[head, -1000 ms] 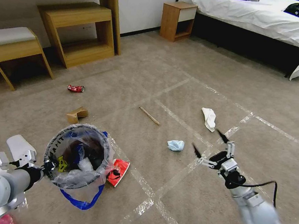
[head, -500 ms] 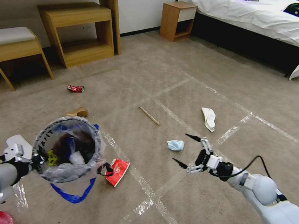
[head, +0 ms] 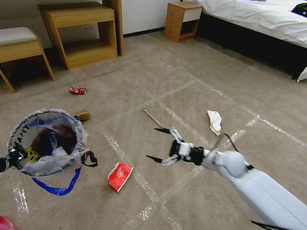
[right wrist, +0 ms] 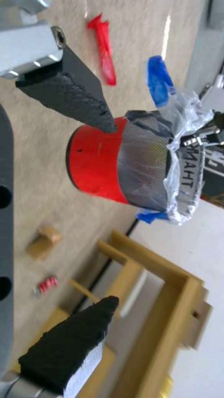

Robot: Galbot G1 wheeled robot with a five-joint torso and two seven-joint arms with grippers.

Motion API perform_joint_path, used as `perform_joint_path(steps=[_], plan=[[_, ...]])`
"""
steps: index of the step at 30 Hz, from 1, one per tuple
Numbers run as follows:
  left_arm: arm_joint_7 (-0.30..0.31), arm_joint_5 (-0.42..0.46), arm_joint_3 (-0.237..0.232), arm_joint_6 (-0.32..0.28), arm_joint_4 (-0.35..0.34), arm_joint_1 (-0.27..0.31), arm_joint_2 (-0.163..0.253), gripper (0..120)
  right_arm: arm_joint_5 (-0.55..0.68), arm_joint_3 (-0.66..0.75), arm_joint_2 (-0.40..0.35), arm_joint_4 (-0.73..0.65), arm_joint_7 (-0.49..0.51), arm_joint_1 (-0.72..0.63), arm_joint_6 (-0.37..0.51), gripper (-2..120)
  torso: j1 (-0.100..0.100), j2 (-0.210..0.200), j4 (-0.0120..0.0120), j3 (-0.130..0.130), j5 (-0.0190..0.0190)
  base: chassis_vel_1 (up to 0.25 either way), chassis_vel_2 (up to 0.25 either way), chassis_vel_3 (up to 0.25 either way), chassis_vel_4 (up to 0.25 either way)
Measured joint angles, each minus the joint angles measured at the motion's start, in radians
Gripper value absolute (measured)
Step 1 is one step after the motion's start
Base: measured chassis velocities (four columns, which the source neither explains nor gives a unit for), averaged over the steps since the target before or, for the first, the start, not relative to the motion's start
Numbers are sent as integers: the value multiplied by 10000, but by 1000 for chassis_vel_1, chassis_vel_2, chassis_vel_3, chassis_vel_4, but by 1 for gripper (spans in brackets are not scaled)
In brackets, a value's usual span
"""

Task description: Pick up the trash bin and place the garbage on the floor into it.

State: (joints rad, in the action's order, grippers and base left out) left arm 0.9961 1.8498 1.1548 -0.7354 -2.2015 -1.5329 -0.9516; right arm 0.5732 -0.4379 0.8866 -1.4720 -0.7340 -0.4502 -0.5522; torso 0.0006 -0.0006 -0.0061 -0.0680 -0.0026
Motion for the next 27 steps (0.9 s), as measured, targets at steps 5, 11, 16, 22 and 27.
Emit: perform_joint_path(steps=[5, 11, 16, 22, 27], plan=[[-132, -254, 105, 0, -47, -151, -340, 0, 217, -1278, 1075, 969, -240, 1235, 181, 100, -1, 0, 0, 1, -1, 0, 0, 0, 0], [-251, -431, 331, 0, -197, -373, -558, 0, 165, -2437, 2359, 1955, -441, 2172, 200, 100, -1, 0, -2, 3, 1, 0, 0, 0, 0], [-272, -462, 526, 0, -266, -432, -654, 0, 77, -3066, 3531, 3263, -809, 2603, 80, 100, -1, 0, 3, 2, 0, 0, 0, 0, 0], [-274, -447, 705, 0, -352, -517, -673, 0, 50, -3519, 4522, 4984, -1588, 2976, -98, 100, -1, 0, -3, 2, 2, 0, 0, 0, 0], [-274, -513, 715, 0, -429, -543, -822, 0, -96, -3799, 5056, 5934, -2181, 3143, -98, 100, -1, 0, -1, 2, 2, 0, 0, 0, 0]])
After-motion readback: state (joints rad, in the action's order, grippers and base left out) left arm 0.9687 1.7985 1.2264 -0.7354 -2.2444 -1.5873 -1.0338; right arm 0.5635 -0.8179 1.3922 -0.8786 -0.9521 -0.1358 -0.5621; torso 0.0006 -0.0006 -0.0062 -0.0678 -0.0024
